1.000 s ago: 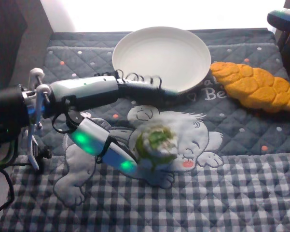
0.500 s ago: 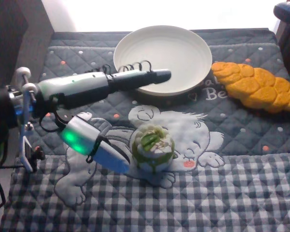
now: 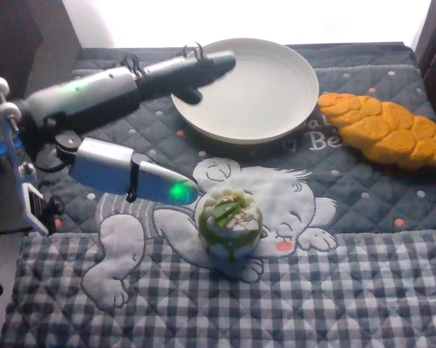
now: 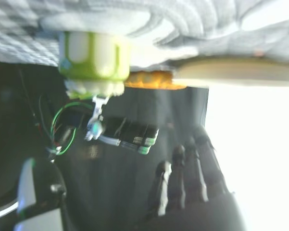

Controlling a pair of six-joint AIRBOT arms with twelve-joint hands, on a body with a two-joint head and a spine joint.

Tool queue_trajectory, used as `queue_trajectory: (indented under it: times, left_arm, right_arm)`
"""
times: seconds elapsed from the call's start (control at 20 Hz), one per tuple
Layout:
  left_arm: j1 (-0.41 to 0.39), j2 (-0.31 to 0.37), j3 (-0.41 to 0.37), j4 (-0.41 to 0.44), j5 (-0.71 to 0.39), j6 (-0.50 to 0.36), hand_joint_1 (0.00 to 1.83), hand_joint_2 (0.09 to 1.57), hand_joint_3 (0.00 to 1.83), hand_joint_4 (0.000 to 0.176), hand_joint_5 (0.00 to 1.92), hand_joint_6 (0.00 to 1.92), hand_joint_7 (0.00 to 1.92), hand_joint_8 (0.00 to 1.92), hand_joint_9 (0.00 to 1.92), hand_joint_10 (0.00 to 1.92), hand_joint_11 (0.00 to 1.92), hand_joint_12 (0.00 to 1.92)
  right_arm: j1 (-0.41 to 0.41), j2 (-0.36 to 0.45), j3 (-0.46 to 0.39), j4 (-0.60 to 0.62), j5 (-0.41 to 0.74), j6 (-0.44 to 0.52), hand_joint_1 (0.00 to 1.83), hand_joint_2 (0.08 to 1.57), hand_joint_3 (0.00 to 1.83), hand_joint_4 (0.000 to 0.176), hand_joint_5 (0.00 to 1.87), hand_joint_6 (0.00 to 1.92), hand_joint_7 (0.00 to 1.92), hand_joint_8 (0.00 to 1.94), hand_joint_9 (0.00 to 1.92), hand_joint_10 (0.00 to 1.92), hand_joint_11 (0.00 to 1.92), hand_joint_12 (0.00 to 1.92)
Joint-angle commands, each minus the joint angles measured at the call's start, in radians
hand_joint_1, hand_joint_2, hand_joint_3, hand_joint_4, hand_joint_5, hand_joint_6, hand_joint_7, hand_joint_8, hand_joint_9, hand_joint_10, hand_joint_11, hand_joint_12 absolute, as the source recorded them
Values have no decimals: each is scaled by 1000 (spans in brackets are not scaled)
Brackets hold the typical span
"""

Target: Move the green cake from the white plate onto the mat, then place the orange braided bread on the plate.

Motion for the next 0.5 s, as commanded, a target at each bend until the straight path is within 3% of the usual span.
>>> queue_trajectory:
  times: [0.0,0.05,0.1,0.15,0.2,0.25,0.3,0.35,0.4,0.45]
  left_arm:
    - [2,14,-6,-61,-147,11,595,802,0,24,25,6,117,15,186,20,0,966]
    - [8,21,-16,-83,-168,32,550,867,12,9,84,18,187,16,238,27,0,1175]
    - [21,33,-28,-116,-199,58,574,869,12,27,95,19,203,17,253,30,0,1196]
    - [29,39,-35,-135,-218,72,574,869,12,27,95,19,203,17,253,30,0,1196]
    - [39,45,-42,-154,-237,85,531,832,0,30,91,12,209,11,257,24,0,1161]
    - [50,54,-50,-176,-260,101,558,835,0,39,28,2,131,2,184,9,0,1035]
    - [59,59,-55,-193,-279,112,522,870,13,85,85,22,169,12,208,16,0,922]
    - [65,64,-61,-209,-298,124,617,887,17,99,136,28,210,13,233,17,0,867]
    - [69,65,-64,-220,-310,133,688,903,23,131,148,27,223,13,225,10,0,855]
    - [70,65,-65,-225,-314,139,711,913,26,149,153,20,205,3,190,7,0,765]
  right_arm:
    - [9,8,14,48,71,6,626,744,0,176,96,1,84,6,67,6,48,26]
    - [9,3,25,50,43,6,701,748,0,176,85,0,121,14,92,13,40,26]
    - [10,-10,41,50,6,6,732,747,0,176,86,0,145,3,109,6,44,44]
    - [10,-19,51,50,-13,6,732,747,0,176,86,0,145,3,109,6,44,44]
    - [11,-29,61,50,-29,6,708,708,0,176,76,4,154,4,118,10,8,318]
    - [12,-41,72,50,-49,6,647,651,0,144,82,0,169,1,153,6,1,628]
    - [13,-52,81,50,-63,7,631,656,2,113,65,3,147,6,147,3,0,591]
    - [14,-60,85,48,-76,7,643,654,1,93,65,2,139,2,144,1,0,490]
    - [15,-64,88,42,-85,7,654,656,1,113,51,0,104,0,117,0,0,428]
    - [20,-68,91,33,-94,9,675,663,2,119,38,0,79,0,85,0,0,371]
